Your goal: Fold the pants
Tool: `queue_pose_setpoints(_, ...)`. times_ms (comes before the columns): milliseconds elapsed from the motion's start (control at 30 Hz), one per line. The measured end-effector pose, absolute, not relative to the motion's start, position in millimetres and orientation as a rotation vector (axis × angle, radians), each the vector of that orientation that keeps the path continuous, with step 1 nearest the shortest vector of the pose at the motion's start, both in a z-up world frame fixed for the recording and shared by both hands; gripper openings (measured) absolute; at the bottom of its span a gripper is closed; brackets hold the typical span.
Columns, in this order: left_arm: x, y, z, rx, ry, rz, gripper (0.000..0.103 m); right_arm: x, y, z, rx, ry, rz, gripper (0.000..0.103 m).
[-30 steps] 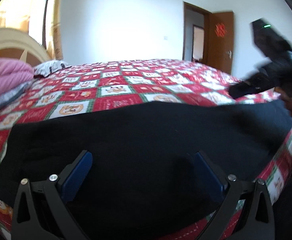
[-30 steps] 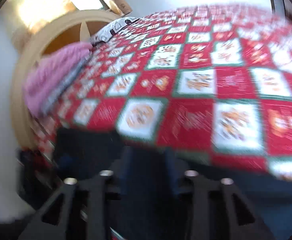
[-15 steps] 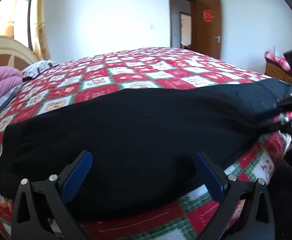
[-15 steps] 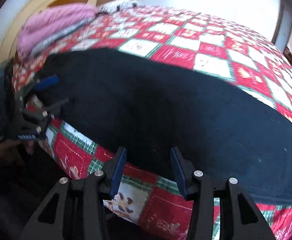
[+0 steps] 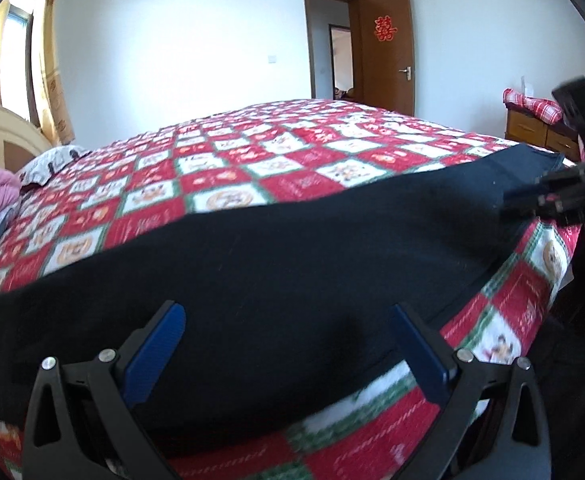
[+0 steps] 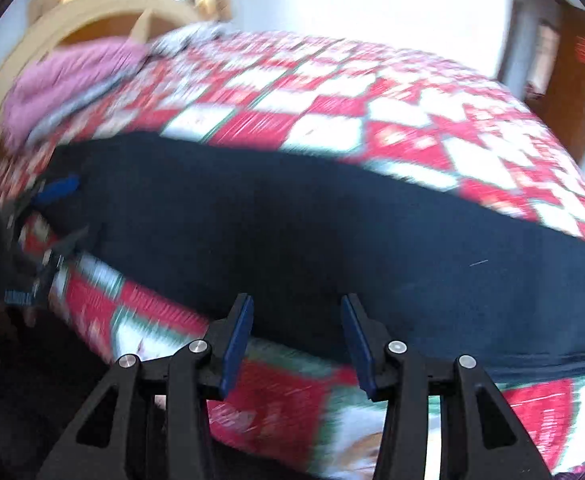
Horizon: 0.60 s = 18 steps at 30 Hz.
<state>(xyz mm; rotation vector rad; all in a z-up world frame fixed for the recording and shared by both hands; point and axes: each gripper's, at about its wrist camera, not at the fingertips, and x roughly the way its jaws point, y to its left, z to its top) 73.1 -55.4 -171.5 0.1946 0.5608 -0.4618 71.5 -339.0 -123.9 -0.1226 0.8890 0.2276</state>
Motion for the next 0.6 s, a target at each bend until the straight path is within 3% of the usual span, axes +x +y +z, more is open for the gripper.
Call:
queue_pose_setpoints(167, 87, -61, -180, 0.164, 0.598, -0.462, 0.103, 83, -391, -111, -0.052, 0.863, 0.074, 0.047)
queue_pose_setpoints(433, 80, -59, -196, 0.186, 0.604, -0.451, 0.103, 81, -430, -137, -0.016, 0.917, 0.019, 0.048)
queue_pose_setpoints(600, 81, -54, -194, 0.18, 0.61, -0.411, 0.103, 79, -426, -140, -0.02, 0.895, 0.029, 0.054)
